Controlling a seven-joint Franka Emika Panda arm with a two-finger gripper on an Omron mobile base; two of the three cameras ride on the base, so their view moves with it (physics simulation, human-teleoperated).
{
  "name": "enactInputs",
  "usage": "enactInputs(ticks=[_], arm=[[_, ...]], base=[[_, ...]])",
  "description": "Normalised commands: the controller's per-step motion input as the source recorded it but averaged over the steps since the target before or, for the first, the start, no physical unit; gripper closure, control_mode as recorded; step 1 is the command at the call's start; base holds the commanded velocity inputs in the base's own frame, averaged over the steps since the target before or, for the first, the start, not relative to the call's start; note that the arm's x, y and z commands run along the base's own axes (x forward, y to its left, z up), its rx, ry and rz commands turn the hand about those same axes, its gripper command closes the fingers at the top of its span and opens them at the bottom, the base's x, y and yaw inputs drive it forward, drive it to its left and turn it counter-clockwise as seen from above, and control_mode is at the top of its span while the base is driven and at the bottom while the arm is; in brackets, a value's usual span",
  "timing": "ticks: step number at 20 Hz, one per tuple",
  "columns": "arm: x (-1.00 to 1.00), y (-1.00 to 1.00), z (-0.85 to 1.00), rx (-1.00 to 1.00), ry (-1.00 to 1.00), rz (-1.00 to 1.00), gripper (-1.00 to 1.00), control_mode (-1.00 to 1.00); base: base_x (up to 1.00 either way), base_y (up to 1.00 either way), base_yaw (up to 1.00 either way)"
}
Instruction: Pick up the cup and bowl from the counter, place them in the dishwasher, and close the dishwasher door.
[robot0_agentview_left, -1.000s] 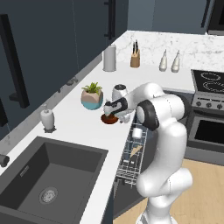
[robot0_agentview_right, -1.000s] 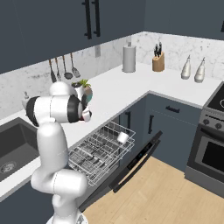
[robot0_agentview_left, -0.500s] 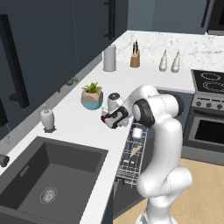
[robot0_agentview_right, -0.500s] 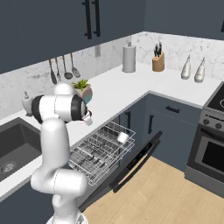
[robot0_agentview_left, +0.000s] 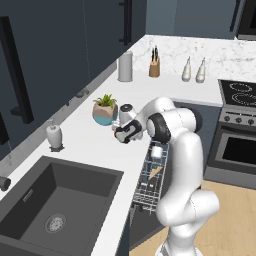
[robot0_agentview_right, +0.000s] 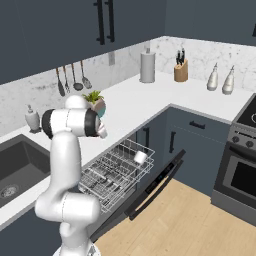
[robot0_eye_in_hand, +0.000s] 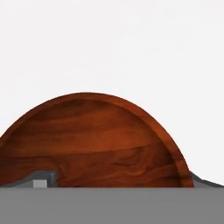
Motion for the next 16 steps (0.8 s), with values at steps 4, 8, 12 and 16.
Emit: enactInputs(ticks=[4,8,12,16], arm=[[0.02,0.01,-0.23,-0.03,0.02,0.09,1.0,-1.0],[-0.24,-0.2,-0.04,0.0,-0.03,0.02,1.0,-1.0],[-0.5,-0.61,0.0,0.0,-0.03,0.0,1.0,-1.0],[-0.6,-0.8,0.07,0.05,0.0,0.0,1.0,-1.0]], base=[[0.0,0.0,0.0],[0.0,0.0,0.0],[0.0,0.0,0.0],[0.0,0.0,0.0]])
